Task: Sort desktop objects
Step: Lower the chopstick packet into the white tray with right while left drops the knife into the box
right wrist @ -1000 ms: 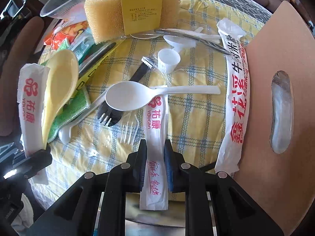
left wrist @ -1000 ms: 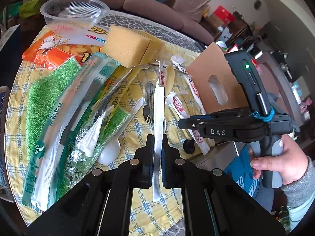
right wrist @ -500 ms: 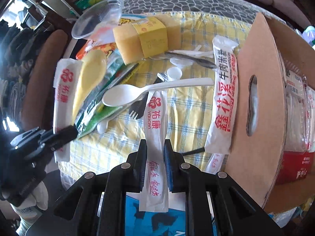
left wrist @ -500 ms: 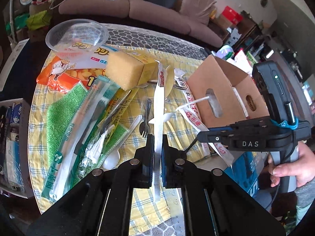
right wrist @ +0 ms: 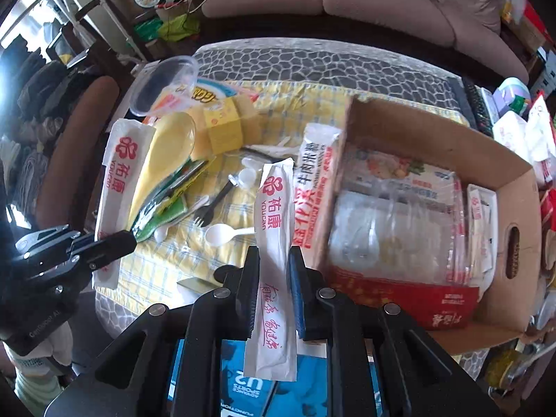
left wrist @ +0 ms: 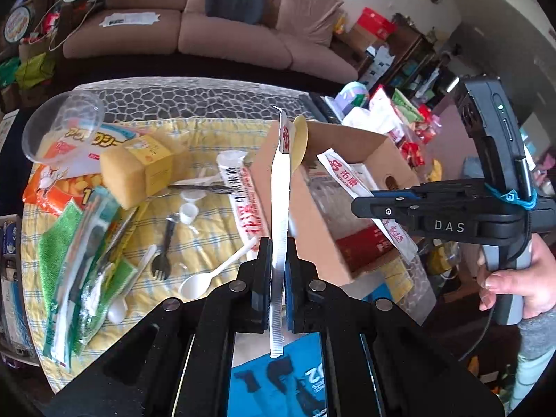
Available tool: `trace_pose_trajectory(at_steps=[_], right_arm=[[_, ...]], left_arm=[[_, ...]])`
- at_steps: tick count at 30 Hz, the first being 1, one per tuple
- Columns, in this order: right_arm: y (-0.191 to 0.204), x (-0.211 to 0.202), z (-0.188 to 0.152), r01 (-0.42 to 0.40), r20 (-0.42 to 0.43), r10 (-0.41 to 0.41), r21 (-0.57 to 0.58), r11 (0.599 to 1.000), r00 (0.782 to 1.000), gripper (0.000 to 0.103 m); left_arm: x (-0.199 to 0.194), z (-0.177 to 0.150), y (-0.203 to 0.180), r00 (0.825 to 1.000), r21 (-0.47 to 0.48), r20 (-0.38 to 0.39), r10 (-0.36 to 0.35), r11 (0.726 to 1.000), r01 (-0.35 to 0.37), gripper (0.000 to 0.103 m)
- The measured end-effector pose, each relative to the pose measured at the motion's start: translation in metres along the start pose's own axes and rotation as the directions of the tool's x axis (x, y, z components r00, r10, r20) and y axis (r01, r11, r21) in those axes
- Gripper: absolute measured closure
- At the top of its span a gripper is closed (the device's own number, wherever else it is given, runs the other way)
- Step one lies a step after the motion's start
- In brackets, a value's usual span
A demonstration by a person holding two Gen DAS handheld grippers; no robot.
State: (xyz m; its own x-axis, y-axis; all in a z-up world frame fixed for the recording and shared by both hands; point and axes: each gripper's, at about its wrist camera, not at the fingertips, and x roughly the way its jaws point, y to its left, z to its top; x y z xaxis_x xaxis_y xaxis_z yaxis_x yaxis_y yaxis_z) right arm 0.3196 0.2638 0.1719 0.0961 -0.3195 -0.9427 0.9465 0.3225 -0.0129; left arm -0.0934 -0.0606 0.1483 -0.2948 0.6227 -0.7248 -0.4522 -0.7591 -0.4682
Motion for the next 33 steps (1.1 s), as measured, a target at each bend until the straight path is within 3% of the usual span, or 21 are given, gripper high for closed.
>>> trace_pose_trajectory(at_steps=[7,15,18,26,29,31,33], right_arm=[[-0.130,-0.035,-0.017,0.082,0.013,-0.085,0.143,0.986,0.996,0.087],[-0.235,-0.019,-0.021,0.124,-0.037,-0.119,0.209,0.970,0.992,0.087],[-0.256,-0.002,-0.018,0.136,-0.058,-0.126,0.203,0.970,0.990,0.087],[-0.287,0.040,-0.007,0.198,-0.098,-0.184,0.155,0.968,0.978,0.086],[-0.290,0.050,-0.003,0.229,-0.100,-0.217,0.139,0.963,0.971,0.082],[-0.293,0.054,-0.003,0.237,-0.097,-0.224,0.142,0.961,0.970,0.071],[-0.292,0.054,-0.002,0.244,-0.083,-0.235,0.131,0.961,0.968,0.068]], left_arm=[[0.074,0.029,-0.101,0.990,-0.010,-0.079,-0.119,0.993,0.118,0.097],[0.174,0.057,-0.172,0.969,-0.103,-0.175,-0.176,0.982,0.160,0.097],[0.209,0.064,-0.181,0.961,-0.159,-0.200,-0.191,0.974,0.161,0.097],[0.260,0.074,-0.180,0.967,-0.202,-0.217,-0.131,0.976,0.087,0.097],[0.272,0.072,-0.175,0.966,-0.222,-0.227,-0.127,0.972,0.075,0.097],[0.279,0.070,-0.174,0.963,-0.224,-0.238,-0.123,0.972,0.069,0.097],[0.284,0.069,-0.175,0.963,-0.220,-0.246,-0.115,0.974,0.060,0.097]])
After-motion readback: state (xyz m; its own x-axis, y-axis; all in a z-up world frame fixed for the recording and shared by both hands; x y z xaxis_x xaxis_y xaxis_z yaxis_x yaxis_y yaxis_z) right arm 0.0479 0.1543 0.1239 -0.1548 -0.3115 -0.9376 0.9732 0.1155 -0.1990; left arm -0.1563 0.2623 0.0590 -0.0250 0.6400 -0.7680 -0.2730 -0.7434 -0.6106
